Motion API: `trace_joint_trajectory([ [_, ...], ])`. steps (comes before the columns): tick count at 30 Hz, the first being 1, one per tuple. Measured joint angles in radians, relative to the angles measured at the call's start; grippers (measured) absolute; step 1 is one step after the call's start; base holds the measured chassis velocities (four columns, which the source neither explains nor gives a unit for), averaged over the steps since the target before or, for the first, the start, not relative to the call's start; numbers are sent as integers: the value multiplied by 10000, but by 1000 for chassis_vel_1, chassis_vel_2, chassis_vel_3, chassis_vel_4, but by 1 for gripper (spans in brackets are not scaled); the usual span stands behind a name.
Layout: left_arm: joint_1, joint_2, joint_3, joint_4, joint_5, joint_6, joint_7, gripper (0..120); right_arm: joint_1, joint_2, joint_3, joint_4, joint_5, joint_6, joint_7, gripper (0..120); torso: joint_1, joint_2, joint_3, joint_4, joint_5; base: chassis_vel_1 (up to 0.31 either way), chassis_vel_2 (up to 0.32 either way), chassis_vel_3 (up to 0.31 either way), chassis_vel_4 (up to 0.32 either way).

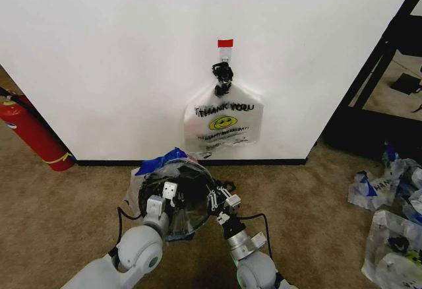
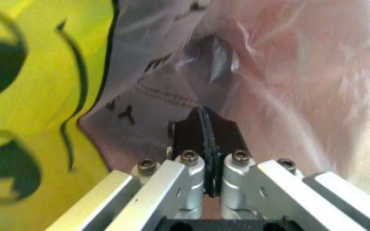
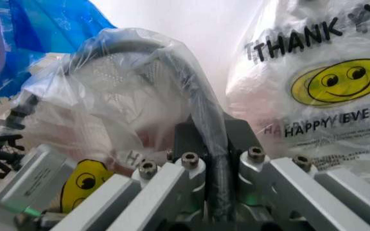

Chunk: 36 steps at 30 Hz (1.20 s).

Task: Pick up the garbage bag from the wall and place it over the trash bin.

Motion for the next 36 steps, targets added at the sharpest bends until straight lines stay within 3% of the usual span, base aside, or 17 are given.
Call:
trace_joint_trajectory([
  [13, 139, -80, 255, -72, 115, 95, 455, 0, 50, -74, -12, 205, 134, 50, -273, 0, 0, 0, 0, 0, 1, 0, 0, 0, 0],
  [21, -97, 45, -64, -196, -4, -591, 702, 0, -44, -78, 25, 80, -12, -8, 44, 0, 0, 0, 0, -3, 1, 0, 0, 0, 0],
  [25, 480, 511, -429, -633, 138, -732, 776, 0, -21, -162, 139, -134, -113, -384, 690, 0, 0, 0, 0, -2, 0, 0, 0, 0, 0],
  [30, 1696, 970, -924, -1800, 707, -895, 1219, 0, 183, -312, 208, -347, 401, -824, 1031, 0, 0, 0, 0, 1, 2, 0, 0, 0, 0],
  [33, 2268, 1214, -1121, -2424, 1329, -1255, 1534, 0, 315, -421, 260, -436, 625, -994, 1118, 0, 0, 1, 0, 2, 1, 0, 0, 0, 0],
  [35, 2490, 1424, -1322, -2502, 2370, -1863, 1771, 8, 369, -535, 278, -446, 797, -1142, 1197, 0, 0, 0, 0, 1, 1, 0, 0, 0, 0],
  [36, 2490, 1424, -1322, -2502, 2370, -1863, 1771, 8, 369, -535, 278, -446, 797, -1142, 1197, 0, 0, 0, 0, 1, 1, 0, 0, 0, 0],
])
